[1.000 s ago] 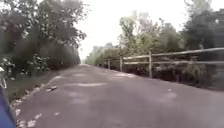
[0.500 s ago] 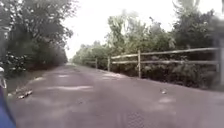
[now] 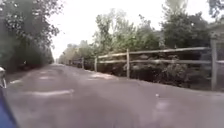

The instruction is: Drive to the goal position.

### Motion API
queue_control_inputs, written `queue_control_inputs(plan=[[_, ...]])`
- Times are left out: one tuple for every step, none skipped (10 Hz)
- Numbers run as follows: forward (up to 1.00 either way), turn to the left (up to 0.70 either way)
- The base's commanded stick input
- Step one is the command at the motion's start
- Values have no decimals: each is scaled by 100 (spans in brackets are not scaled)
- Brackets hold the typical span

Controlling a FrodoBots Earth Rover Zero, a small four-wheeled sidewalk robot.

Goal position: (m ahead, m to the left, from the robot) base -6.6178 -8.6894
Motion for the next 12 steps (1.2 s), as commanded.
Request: queue_control_inputs(plan=[[70,-31],[70,-31],[70,-31],[70,-31],[70,-31],[70,-31],[70,-31],[70,-31],[70,-31],[70,-31],[70,-31],[70,-30]])
